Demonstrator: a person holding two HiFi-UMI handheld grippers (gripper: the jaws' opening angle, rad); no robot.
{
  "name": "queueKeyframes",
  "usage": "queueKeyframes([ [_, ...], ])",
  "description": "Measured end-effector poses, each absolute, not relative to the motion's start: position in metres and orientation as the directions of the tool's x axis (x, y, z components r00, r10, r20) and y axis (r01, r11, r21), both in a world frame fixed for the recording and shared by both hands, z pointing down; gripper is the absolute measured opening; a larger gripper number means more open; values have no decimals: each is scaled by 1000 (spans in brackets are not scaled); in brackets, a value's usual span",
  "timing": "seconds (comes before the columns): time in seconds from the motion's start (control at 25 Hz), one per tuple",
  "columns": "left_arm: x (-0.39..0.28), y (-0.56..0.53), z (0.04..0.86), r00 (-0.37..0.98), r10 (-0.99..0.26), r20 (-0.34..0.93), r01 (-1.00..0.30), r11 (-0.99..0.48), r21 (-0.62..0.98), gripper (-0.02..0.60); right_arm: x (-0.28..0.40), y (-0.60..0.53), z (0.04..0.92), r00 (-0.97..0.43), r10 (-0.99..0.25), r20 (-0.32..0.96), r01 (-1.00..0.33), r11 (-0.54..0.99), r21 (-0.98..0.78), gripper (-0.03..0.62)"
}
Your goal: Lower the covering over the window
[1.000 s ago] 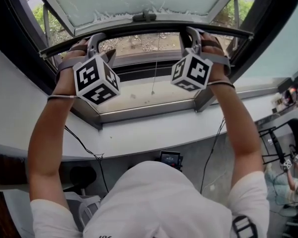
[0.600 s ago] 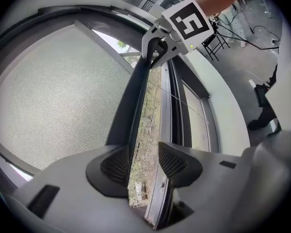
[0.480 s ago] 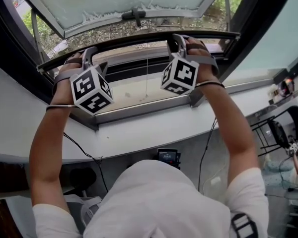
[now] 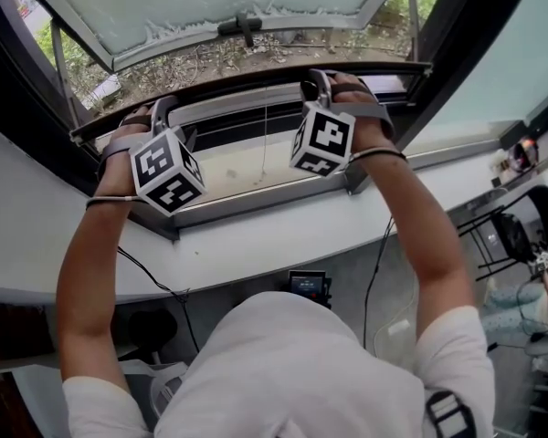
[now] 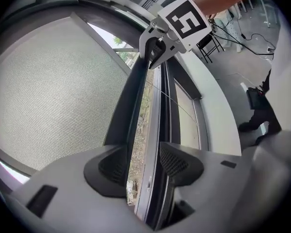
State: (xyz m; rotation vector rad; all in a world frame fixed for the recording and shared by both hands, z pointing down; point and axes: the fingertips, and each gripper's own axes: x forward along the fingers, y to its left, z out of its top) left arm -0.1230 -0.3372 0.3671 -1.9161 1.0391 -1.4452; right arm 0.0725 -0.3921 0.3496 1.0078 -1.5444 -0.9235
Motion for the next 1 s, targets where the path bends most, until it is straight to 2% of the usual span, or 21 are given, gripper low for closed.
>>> queueKeyframes([
  [0.2,-122,-332,389,152,-783,603,-265,-620,-739,224,73,-390,370,-115,-913,391,-124,404,906,64],
  [0.48,-123,-327,409,140,-748,649,-256,-660,-706,240,73,-380,400,-108,-839,534,-70,542,838,149],
  [1.0,-121,-329,423,127,-731,671,-249,-678,-691,248,76,-380,415,-77,-819,569,-39,572,819,158],
])
